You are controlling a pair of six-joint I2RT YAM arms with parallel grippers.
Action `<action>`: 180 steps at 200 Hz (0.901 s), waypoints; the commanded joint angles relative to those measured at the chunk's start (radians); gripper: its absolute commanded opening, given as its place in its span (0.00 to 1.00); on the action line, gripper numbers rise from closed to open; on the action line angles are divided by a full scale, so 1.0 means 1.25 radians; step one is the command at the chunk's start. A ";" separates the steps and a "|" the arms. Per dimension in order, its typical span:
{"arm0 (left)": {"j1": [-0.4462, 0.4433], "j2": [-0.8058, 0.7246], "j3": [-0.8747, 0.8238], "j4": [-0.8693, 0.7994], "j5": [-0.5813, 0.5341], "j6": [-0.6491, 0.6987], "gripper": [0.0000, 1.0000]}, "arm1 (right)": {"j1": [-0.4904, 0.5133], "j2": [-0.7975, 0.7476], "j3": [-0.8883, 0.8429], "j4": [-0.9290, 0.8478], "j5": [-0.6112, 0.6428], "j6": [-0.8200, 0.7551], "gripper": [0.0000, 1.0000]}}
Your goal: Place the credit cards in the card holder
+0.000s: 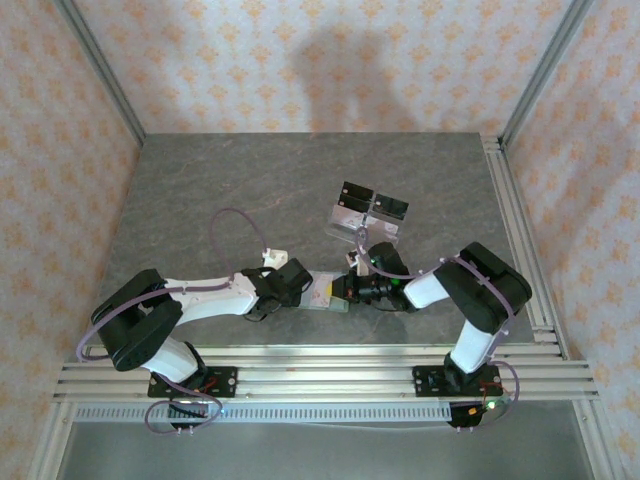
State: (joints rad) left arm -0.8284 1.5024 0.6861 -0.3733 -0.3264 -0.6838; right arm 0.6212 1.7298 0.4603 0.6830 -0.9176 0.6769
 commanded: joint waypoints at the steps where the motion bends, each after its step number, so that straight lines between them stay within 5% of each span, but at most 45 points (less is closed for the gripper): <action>1: -0.001 0.016 0.012 -0.058 -0.043 -0.015 0.99 | 0.009 0.020 -0.015 0.034 -0.024 -0.007 0.00; 180: -0.011 0.045 0.020 -0.108 -0.064 -0.076 0.99 | 0.007 0.069 -0.036 0.141 -0.037 0.028 0.00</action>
State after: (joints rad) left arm -0.8444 1.5387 0.7219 -0.4274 -0.3534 -0.7521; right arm 0.6209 1.7786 0.4335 0.8223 -0.9436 0.7040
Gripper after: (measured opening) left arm 0.990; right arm 0.041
